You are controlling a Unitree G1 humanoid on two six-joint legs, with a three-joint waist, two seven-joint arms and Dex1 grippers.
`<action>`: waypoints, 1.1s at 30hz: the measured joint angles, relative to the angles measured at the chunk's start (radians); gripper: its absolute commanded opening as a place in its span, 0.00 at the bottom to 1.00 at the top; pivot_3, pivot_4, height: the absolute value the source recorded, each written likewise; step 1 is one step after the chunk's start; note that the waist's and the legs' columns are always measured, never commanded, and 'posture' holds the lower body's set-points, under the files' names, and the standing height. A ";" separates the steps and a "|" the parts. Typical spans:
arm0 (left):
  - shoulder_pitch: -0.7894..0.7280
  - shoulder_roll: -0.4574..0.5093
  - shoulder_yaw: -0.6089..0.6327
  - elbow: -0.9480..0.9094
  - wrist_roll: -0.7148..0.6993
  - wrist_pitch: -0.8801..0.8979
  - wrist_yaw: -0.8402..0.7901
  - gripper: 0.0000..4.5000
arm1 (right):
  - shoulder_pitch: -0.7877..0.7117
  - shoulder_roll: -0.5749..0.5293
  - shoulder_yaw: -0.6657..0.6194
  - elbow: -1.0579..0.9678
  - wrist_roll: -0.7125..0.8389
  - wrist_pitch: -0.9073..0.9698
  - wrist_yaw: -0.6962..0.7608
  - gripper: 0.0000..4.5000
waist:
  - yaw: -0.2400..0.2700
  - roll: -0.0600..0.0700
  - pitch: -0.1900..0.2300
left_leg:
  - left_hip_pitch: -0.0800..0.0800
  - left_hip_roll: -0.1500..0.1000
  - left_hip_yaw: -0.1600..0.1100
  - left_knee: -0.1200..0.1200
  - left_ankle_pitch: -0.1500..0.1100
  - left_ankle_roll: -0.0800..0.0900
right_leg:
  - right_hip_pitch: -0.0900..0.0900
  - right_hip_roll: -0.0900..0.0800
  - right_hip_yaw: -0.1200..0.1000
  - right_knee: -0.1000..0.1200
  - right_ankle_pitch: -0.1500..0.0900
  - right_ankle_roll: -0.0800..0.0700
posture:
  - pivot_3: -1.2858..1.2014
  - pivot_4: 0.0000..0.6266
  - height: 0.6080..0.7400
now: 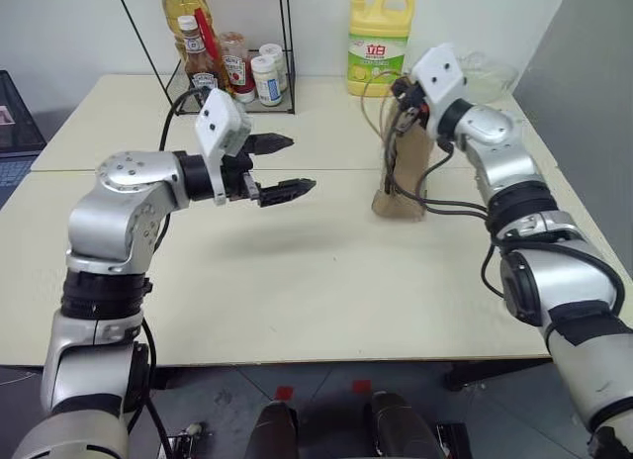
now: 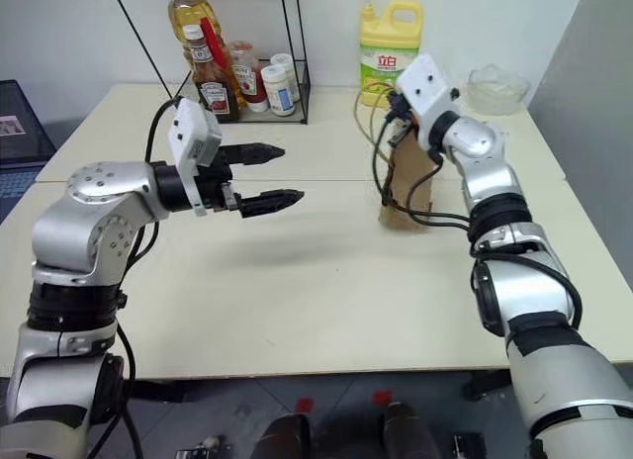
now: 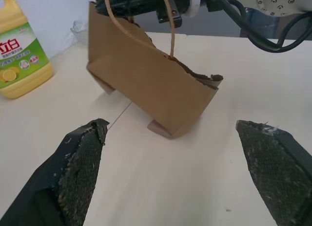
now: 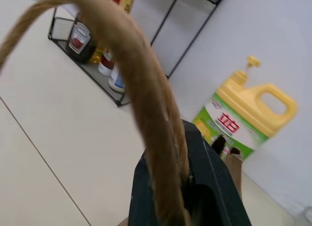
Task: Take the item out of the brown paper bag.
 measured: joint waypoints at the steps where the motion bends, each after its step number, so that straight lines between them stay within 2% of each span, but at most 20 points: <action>1: 0.020 0.008 0.015 -0.023 -0.009 0.017 0.014 1.00 | -0.008 0.013 0.001 0.000 0.000 0.005 -0.005 0.01 | 0.000 0.000 0.000 | 0.000 0.000 0.000 0.000 0.000 0.000 | 0.000 0.000 0.000 0.000 0.000 0.000 | 0.52 0.24 1.00; 6: 0.131 0.048 0.103 -0.139 -0.056 0.103 0.081 1.00 | -0.055 0.077 0.003 0.010 -0.002 0.039 -0.028 0.01 | 0.000 0.000 0.000 | 0.000 0.000 0.000 0.000 0.000 0.000 | 0.000 0.000 0.000 0.000 0.000 0.000 | 0.52 0.24 1.00; 14: 0.236 0.050 0.199 -0.278 -0.125 0.200 0.187 1.00 | -0.127 0.170 0.008 0.020 -0.007 0.073 -0.062 0.01 | 0.005 0.000 0.000 | 0.000 0.000 -0.001 0.000 0.000 0.000 | 0.000 0.000 -0.001 0.000 0.000 0.000 | 0.52 0.24 1.00; 25: 0.312 0.050 0.257 -0.335 -0.171 0.224 0.302 1.00 | -0.145 0.273 0.024 0.070 -0.008 0.125 -0.085 0.01 | 0.004 0.000 0.000 | 0.000 0.000 -0.001 0.000 0.000 0.000 | 0.000 0.000 -0.001 0.001 0.000 0.000 | 0.52 0.24 1.00; 33: 0.379 0.050 0.300 -0.372 -0.188 0.221 0.352 1.00 | -0.167 0.359 -0.011 0.095 0.040 0.213 -0.091 0.01 | 0.006 0.000 0.000 | 0.000 0.000 -0.001 0.000 -0.001 0.001 | 0.000 0.000 -0.001 0.000 0.000 0.000 | 0.52 0.24 1.00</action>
